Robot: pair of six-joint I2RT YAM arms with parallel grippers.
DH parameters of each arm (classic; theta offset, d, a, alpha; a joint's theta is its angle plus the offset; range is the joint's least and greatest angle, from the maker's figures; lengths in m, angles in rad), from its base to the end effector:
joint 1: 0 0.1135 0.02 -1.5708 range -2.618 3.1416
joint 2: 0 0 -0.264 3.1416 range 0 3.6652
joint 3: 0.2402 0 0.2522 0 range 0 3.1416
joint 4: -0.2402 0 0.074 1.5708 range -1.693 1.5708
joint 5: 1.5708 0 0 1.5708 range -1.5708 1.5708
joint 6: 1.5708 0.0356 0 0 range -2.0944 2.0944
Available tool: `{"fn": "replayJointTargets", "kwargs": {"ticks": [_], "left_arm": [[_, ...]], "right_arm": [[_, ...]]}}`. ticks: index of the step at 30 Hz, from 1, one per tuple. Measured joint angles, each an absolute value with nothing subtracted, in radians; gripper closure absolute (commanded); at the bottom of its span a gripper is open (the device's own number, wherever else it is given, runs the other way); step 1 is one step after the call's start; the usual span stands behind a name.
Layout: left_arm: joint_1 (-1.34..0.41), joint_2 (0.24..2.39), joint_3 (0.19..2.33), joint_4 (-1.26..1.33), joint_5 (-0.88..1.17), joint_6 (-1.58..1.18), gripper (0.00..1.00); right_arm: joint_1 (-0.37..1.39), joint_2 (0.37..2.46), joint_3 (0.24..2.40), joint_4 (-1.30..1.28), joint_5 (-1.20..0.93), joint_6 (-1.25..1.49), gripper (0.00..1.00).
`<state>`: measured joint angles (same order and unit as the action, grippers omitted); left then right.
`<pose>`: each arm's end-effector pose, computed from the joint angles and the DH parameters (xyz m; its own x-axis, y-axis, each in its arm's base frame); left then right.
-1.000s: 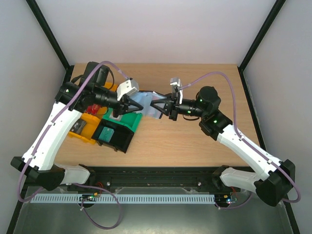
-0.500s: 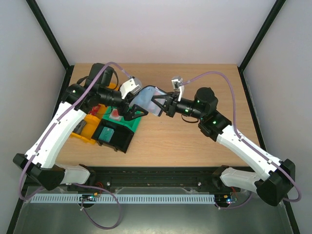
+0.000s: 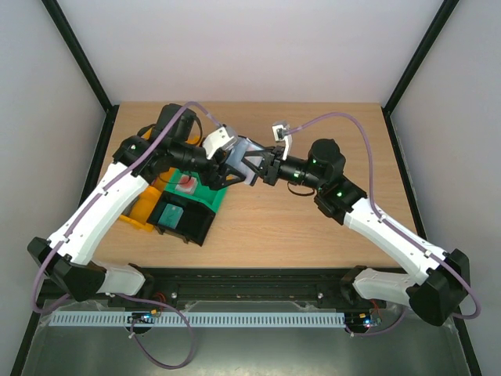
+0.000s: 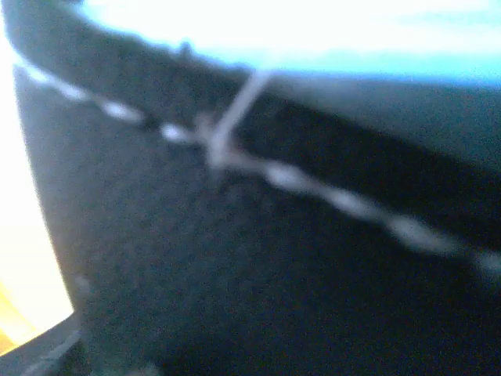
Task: Take the credit cards out of the card holder
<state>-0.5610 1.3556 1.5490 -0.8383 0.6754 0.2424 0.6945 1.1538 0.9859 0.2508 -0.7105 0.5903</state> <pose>0.2200 -0.1645 0.4162 -0.2929 0.4053 -0.8660 0.9360 0.3067 -0.1730 0.1890 0.1876 0.3815 -0.4952 0.1367 -0.8580 -0.8534 0.1088 0.5098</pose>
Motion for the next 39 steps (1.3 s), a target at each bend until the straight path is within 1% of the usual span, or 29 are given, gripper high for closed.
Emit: {"fn": "replayJointTargets", "kwargs": {"ticks": [2,5,6,7,8,9,10,12,14,16,18,19,21,25,28,32,39], "left_arm": [[-0.566,1.36,1.549,-0.834,0.673,0.237,0.52],[-0.567,1.358,1.549,-0.831,0.679,0.245,0.81],[-0.567,1.355,1.549,-0.833,0.682,0.24,0.89],[-0.567,1.353,1.549,-0.838,0.688,0.237,0.95],[-0.566,1.349,1.549,-0.843,0.693,0.236,0.98],[-0.562,1.345,1.549,-0.851,0.704,0.231,0.98],[-0.559,1.341,1.55,-0.859,0.719,0.224,0.98],[-0.555,1.336,1.551,-0.867,0.737,0.218,0.98],[-0.548,1.335,1.551,-0.86,0.739,0.228,0.98],[-0.542,1.335,1.551,-0.86,0.739,0.24,0.98],[-0.518,1.335,1.551,-0.858,0.739,0.242,0.98],[-0.503,1.335,1.551,-0.858,0.745,0.245,0.98],[-0.488,1.335,1.551,-0.858,0.771,0.253,0.98],[-0.476,1.329,1.551,-0.868,0.829,0.276,0.98],[-0.457,1.329,1.551,-0.896,0.865,0.292,0.98],[-0.441,1.327,1.552,-0.916,0.897,0.311,0.98],[-0.435,1.322,1.553,-0.939,0.936,0.333,0.98]], "right_arm": [[0.694,1.158,0.986,0.269,-0.717,0.611,0.98],[0.693,1.158,0.986,0.281,-0.719,0.62,0.98],[0.692,1.158,0.986,0.283,-0.721,0.619,0.98],[0.692,1.158,0.986,0.282,-0.723,0.614,0.98],[0.691,1.158,0.986,0.281,-0.727,0.606,0.98],[0.688,1.158,0.986,0.282,-0.74,0.59,0.95],[0.688,1.156,0.986,0.283,-0.75,0.574,0.88],[0.689,1.148,0.988,0.277,-0.76,0.543,0.68],[0.69,1.136,0.994,0.248,-0.745,0.538,0.46],[0.693,1.119,0.997,0.216,-0.714,0.522,0.28],[0.693,1.085,0.997,0.18,-0.694,0.495,0.19],[0.695,1.064,0.997,0.166,-0.688,0.477,0.16],[0.698,1.024,0.995,0.139,-0.681,0.441,0.14],[0.698,0.971,0.99,0.094,-0.672,0.371,0.14],[0.698,0.971,0.976,0.076,-0.676,0.335,0.21],[0.698,0.984,0.962,0.046,-0.711,0.299,0.32],[0.698,1.01,0.96,0.022,-0.74,0.26,0.37]]}}
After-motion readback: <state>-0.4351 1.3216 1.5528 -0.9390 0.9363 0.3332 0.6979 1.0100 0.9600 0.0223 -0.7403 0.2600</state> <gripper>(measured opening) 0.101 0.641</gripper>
